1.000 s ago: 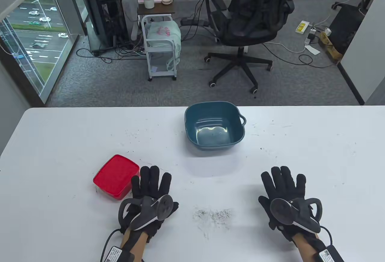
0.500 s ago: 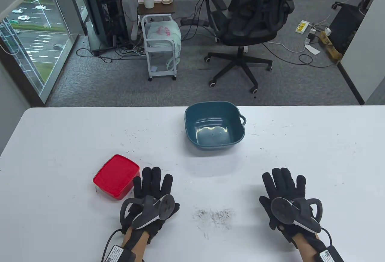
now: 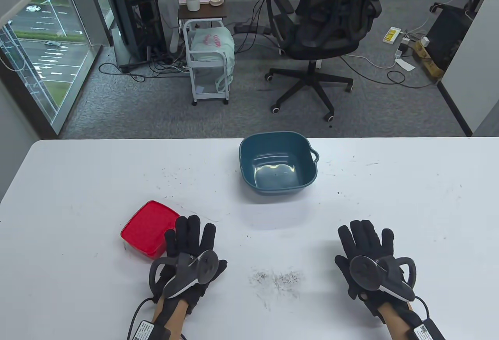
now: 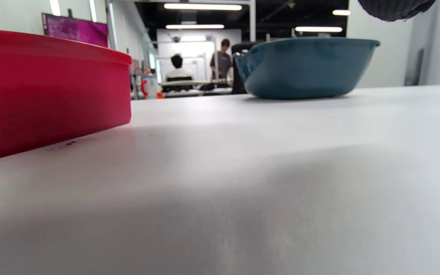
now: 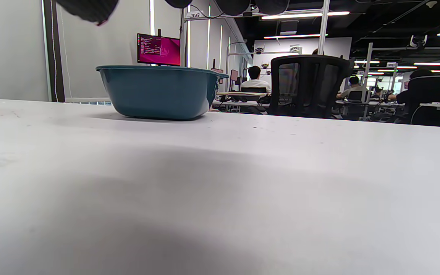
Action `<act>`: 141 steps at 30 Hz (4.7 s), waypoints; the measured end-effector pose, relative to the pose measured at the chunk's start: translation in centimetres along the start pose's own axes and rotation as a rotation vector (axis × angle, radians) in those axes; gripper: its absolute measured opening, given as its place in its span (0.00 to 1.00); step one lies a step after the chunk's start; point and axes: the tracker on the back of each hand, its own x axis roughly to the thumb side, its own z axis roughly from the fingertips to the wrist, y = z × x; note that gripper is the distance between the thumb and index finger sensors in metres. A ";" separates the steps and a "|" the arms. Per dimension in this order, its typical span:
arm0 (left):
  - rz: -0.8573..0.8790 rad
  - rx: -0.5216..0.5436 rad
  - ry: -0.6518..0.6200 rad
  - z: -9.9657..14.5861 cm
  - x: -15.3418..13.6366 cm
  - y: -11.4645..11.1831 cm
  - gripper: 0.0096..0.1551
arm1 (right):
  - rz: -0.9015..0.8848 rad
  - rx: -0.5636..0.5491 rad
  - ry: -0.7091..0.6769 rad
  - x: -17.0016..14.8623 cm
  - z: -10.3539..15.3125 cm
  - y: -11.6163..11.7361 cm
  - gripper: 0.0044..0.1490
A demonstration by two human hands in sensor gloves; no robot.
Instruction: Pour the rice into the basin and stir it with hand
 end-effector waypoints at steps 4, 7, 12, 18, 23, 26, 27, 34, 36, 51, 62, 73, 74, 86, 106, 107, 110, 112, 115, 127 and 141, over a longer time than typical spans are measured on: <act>0.002 0.022 0.112 -0.8 -1.9 1.7 0.59 | -0.034 -0.004 0.013 -0.4 0.1 -0.2 0.48; -0.025 0.015 0.165 -1.8 -3.8 2.8 0.58 | -0.045 -0.008 0.022 -0.7 0.2 -0.5 0.48; 0.063 -0.089 0.277 -3.7 -8.6 3.3 0.59 | -0.081 -0.015 0.027 -1.1 0.5 -0.9 0.48; 0.198 -0.251 0.382 -4.7 -12.8 1.2 0.69 | -0.092 -0.008 0.028 -1.0 0.4 -0.8 0.48; 0.226 -0.341 0.438 -5.1 -13.8 -0.3 0.73 | -0.098 -0.002 0.032 -1.0 0.5 -0.7 0.48; 0.294 -0.387 0.446 -5.2 -14.1 -0.9 0.75 | -0.107 0.002 0.034 -1.0 0.6 -0.7 0.48; 0.275 -0.383 0.451 -5.2 -14.0 -0.9 0.75 | -0.107 0.004 0.034 -1.0 0.6 -0.7 0.48; 0.313 -0.331 0.465 -5.1 -14.2 -0.8 0.76 | -0.114 0.004 0.036 -1.1 0.6 -0.7 0.48; 0.333 -0.289 0.487 -5.1 -14.1 -0.6 0.77 | -0.120 0.006 0.039 -1.2 0.6 -0.6 0.48; 0.384 -0.136 -0.202 -6.7 2.5 5.1 0.74 | -0.195 -0.010 0.074 -2.8 0.4 -0.3 0.42; 0.274 -0.256 -0.502 -6.0 13.4 1.3 0.74 | -0.222 0.002 0.076 -3.3 0.3 -0.2 0.39; 0.248 -0.347 -0.492 -6.0 13.6 -0.1 0.78 | -0.216 0.002 0.064 -2.9 0.4 -0.2 0.39; 0.245 -0.344 -0.490 -5.9 13.5 0.0 0.78 | -0.218 -0.002 0.063 -2.9 0.4 -0.2 0.39; 0.488 -0.239 -0.371 -3.7 5.6 0.7 0.81 | -0.222 -0.006 0.063 -2.8 0.4 -0.4 0.40; 0.352 -0.571 -0.266 -5.8 7.4 -5.3 0.81 | -0.196 0.020 0.047 -1.9 0.2 0.2 0.40; 0.360 -0.573 -0.267 -5.8 7.3 -5.4 0.80 | -0.194 0.026 0.045 -1.7 0.1 0.3 0.40; 0.366 -0.581 -0.268 -5.8 7.3 -5.3 0.80 | -0.193 0.020 0.019 -0.8 0.1 -0.1 0.40; 0.365 -0.580 -0.267 -5.8 7.3 -5.3 0.80 | -0.205 -0.018 -0.016 0.4 0.1 -0.8 0.40; 0.360 -0.584 -0.267 -5.8 7.2 -5.3 0.80 | -0.234 -0.044 -0.090 3.7 -1.0 -1.6 0.41; 0.348 -0.596 -0.266 -5.6 7.2 -5.2 0.80 | 0.087 0.171 -0.252 18.4 -4.6 2.2 0.49; 0.319 -0.637 -0.264 -5.5 7.4 -5.4 0.80 | 0.366 0.057 -0.424 20.7 -3.6 2.3 0.49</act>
